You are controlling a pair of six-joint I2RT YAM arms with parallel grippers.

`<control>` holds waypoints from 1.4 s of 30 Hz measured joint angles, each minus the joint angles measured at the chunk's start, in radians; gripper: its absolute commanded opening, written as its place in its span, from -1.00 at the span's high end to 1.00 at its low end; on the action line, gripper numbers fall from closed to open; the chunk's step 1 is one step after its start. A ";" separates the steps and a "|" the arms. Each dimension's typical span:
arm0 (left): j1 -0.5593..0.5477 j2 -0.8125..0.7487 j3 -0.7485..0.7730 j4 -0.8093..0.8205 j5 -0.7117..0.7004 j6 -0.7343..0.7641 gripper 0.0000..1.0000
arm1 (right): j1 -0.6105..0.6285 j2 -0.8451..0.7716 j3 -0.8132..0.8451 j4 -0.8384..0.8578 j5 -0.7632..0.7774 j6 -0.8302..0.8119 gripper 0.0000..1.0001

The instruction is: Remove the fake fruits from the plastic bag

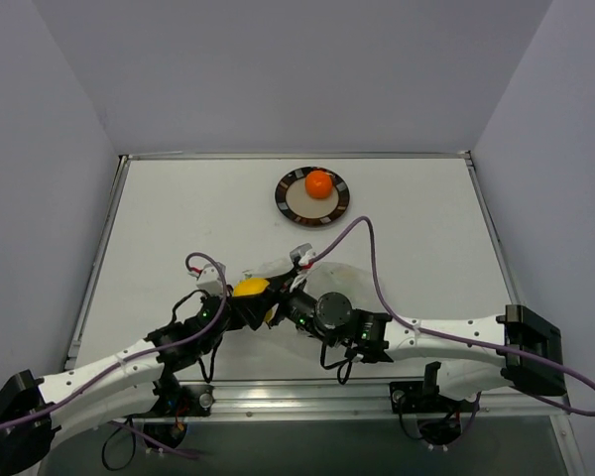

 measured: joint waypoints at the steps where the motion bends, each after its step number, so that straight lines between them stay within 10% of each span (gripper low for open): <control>1: -0.004 -0.002 0.000 0.003 0.001 0.000 0.95 | -0.005 0.002 0.006 0.019 0.000 -0.003 0.21; 16: -0.011 -0.095 0.039 -0.043 -0.013 0.024 0.95 | -0.100 0.173 0.192 0.332 0.089 -0.002 0.18; 23: -0.011 -0.122 0.098 -0.132 -0.078 0.056 0.95 | -0.155 0.103 0.480 0.061 -0.090 -0.003 0.11; 36: -0.011 -0.238 0.202 -0.388 -0.200 0.063 0.95 | -0.468 -0.178 0.370 -0.275 0.049 -0.101 0.26; 42: -0.010 -0.287 0.211 -0.522 -0.227 0.044 0.95 | -0.651 -0.060 0.328 -0.298 0.077 -0.135 0.25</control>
